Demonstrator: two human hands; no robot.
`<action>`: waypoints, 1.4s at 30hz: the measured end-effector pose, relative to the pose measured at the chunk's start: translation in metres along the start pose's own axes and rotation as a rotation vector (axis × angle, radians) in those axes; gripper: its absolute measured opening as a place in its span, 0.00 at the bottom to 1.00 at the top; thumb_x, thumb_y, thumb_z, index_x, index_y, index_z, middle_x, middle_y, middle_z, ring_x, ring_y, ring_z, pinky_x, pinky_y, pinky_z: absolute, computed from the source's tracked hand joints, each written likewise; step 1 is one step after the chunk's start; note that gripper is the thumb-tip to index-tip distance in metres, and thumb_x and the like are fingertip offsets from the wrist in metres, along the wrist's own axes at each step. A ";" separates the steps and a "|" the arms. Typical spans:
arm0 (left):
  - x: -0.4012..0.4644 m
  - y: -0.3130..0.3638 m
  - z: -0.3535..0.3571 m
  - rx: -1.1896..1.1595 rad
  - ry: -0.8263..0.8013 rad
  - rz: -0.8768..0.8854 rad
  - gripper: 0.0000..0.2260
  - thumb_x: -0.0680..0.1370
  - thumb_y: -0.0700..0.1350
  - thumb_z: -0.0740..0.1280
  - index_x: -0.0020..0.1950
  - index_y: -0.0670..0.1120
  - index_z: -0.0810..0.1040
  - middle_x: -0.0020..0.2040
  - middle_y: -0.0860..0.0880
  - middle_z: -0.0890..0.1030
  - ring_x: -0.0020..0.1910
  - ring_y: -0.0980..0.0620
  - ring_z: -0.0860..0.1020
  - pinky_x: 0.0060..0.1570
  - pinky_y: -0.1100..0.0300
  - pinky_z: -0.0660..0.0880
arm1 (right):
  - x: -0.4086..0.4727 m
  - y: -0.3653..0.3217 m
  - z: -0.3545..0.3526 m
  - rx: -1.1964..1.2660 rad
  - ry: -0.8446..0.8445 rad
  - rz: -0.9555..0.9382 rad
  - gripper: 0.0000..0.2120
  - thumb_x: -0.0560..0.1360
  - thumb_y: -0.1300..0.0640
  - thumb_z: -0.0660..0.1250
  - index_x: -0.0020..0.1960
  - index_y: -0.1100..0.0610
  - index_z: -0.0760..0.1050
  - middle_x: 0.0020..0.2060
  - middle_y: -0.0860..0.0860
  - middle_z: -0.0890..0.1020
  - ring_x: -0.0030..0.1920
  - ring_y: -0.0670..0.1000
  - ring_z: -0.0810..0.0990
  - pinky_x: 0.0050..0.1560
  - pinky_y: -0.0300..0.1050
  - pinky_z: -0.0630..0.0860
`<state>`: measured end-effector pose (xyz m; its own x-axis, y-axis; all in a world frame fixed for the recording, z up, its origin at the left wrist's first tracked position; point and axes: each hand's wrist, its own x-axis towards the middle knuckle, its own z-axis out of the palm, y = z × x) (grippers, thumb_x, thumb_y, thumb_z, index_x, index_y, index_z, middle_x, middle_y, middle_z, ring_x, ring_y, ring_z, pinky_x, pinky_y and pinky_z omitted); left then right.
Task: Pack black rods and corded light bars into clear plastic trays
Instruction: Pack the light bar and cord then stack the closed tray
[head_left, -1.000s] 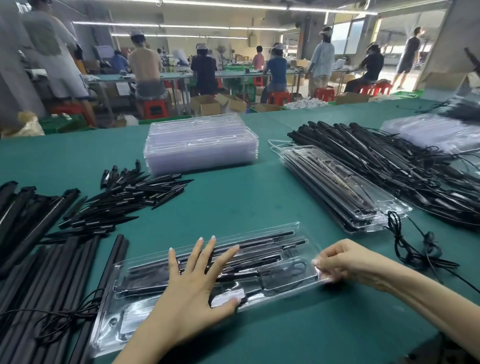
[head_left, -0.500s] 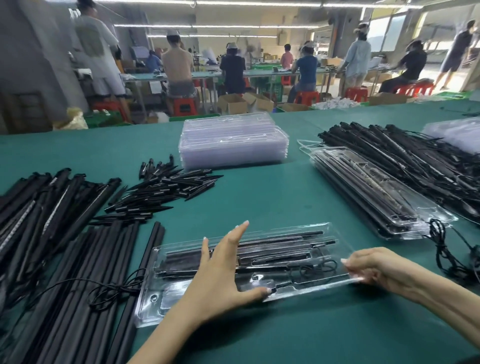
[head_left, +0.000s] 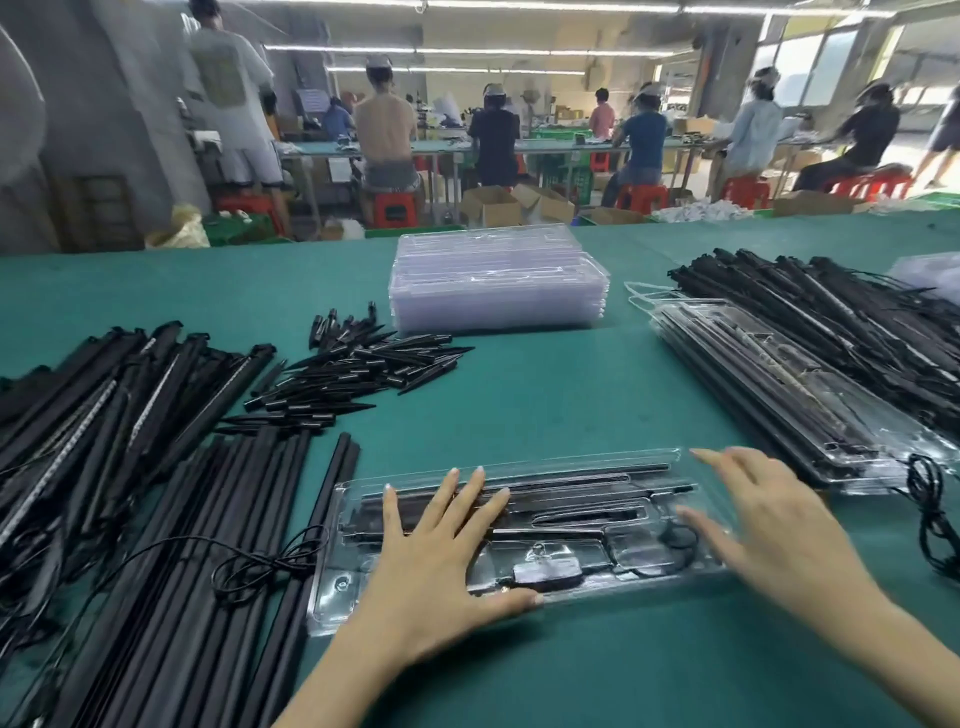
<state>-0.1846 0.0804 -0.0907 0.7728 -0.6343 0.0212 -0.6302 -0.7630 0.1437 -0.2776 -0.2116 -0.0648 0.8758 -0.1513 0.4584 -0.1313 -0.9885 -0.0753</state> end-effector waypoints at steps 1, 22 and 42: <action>0.001 -0.001 0.000 -0.008 -0.028 0.013 0.47 0.61 0.82 0.46 0.73 0.65 0.33 0.74 0.61 0.30 0.71 0.60 0.26 0.67 0.35 0.28 | -0.003 -0.015 0.002 0.057 0.038 -0.183 0.25 0.73 0.42 0.67 0.63 0.57 0.76 0.55 0.54 0.80 0.53 0.56 0.79 0.53 0.53 0.75; 0.014 -0.009 -0.029 -0.192 -0.245 0.039 0.38 0.73 0.68 0.60 0.77 0.61 0.46 0.78 0.59 0.41 0.76 0.59 0.39 0.70 0.35 0.34 | 0.008 -0.097 0.054 -0.056 0.383 -0.680 0.13 0.75 0.65 0.60 0.38 0.59 0.81 0.40 0.55 0.83 0.37 0.53 0.82 0.33 0.43 0.78; 0.011 -0.007 -0.020 -0.153 -0.176 0.041 0.37 0.73 0.69 0.56 0.77 0.61 0.43 0.77 0.59 0.37 0.75 0.59 0.34 0.69 0.34 0.34 | 0.015 -0.097 0.051 -0.063 0.389 -0.798 0.16 0.75 0.68 0.57 0.32 0.57 0.77 0.32 0.52 0.78 0.28 0.52 0.73 0.30 0.44 0.73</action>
<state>-0.1708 0.0811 -0.0718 0.7135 -0.6863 -0.1414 -0.6314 -0.7172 0.2951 -0.2278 -0.1175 -0.0959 0.4992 0.6026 0.6226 0.4151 -0.7970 0.4386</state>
